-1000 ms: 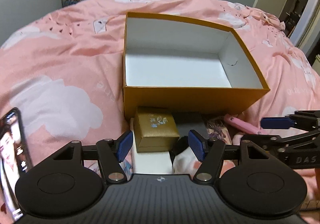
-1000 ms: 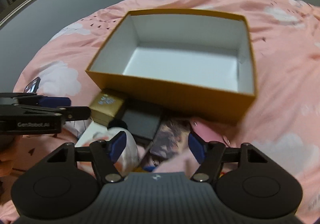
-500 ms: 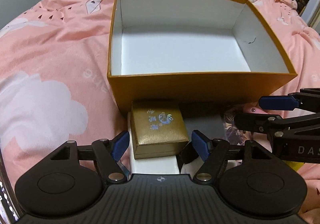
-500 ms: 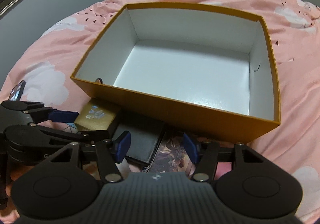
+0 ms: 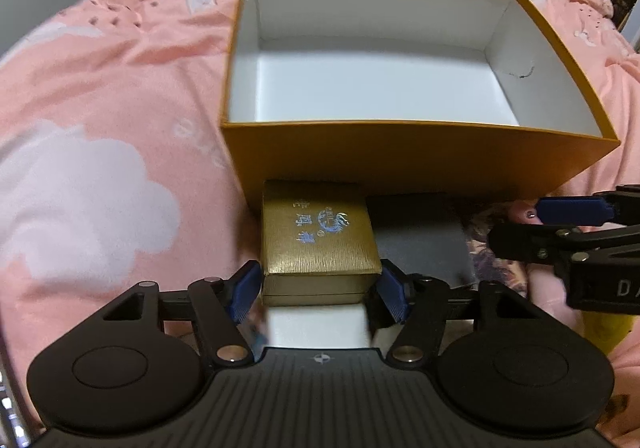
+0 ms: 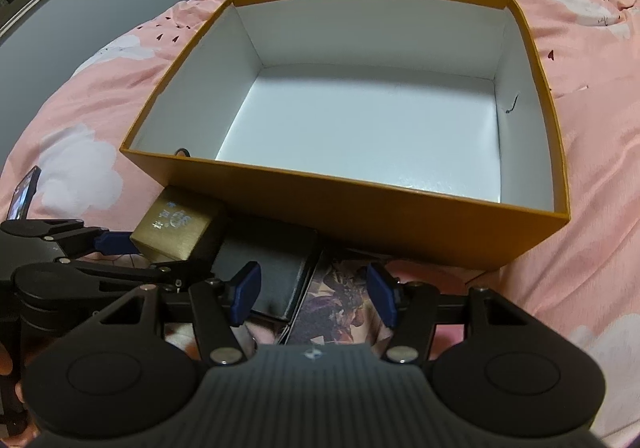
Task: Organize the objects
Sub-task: 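Grasp the small gold box with the left tool while the right tool grasps the white glasses case, then carry the gold box with the left tool while the right tool carries the glasses case over the orange box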
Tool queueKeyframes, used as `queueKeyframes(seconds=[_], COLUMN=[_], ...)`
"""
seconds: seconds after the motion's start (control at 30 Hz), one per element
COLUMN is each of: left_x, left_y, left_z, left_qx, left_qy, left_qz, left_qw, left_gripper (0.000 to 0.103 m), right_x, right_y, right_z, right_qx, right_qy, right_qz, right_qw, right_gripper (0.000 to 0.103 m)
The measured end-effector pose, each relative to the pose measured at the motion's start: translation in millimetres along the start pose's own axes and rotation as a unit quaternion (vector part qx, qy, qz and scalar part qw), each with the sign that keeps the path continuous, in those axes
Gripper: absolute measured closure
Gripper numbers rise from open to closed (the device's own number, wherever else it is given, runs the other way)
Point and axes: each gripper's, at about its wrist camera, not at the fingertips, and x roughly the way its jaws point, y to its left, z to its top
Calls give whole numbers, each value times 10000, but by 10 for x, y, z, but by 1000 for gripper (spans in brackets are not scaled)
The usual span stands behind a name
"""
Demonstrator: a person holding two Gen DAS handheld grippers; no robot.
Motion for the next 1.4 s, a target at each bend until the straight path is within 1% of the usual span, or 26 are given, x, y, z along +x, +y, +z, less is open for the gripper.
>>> queueKeyframes(seconds=[0.2,0.3,0.37,0.4,0.47,0.53,0.63,0.73,0.8,0.97,1.03,1.1,1.2,1.23,1.3,1.33,1.4], left_x=[-258,-414,-494,-537,-637,-716,-826,-884,-894,-870,-857,-841,-811,-802,-786,-777,-753], left_y=[141,253,327,372,437,511,637,782,872,968,995,1029,1075,1087,1105,1120,1162], left_z=[-5,12,33,42,47,56,70,95,125,172,162,156,152,151,146,146,144], left_qx=[-26,-108,-188,-211,-250,-324,-490,-667,-782,-858,-879,-905,-950,-962,-990,-1014,-1087], left_qy=[-256,-346,-444,-504,-627,-730,-889,-1021,-1049,-1116,-1127,-1135,-1138,-1139,-1142,-1143,-1128], left_qz=[47,-48,-111,-123,-132,-128,-119,-87,-127,-289,-333,-392,-443,-454,-482,-482,-501], left_qw=[9997,9993,9988,9984,9976,9967,9948,9925,9913,9896,9892,9886,9880,9878,9873,9871,9864], left_gripper=[32,33,33,33,33,33,33,33,33,33,33,34,34,33,33,34,34], right_x=[-69,-75,-78,-76,-66,-48,-5,123,222,468,550,656,792,827,848,858,882], right_y=[66,113,156,187,252,352,558,725,858,1094,1185,1264,1323,1342,1397,1429,1447], right_z=[8,52,98,123,174,235,322,394,421,437,420,392,335,317,309,310,314], right_qx=[-82,-67,4,60,208,249,132,143,30,-113,-238,-382,-492,-511,-584,-620,-537], right_qy=[-84,-21,68,123,272,402,590,1018,1243,1723,1849,1960,2192,2256,2251,2254,2231], right_qz=[124,382,629,773,1066,1296,1453,1491,1397,1019,777,437,86,21,-60,-94,-154], right_qw=[9999,9992,9980,9969,9937,9904,9875,9835,9824,9797,9794,9789,9744,9729,9726,9722,9732], right_gripper=[42,43,43,43,49,50,53,53,53,53,53,52,51,50,40,39,30])
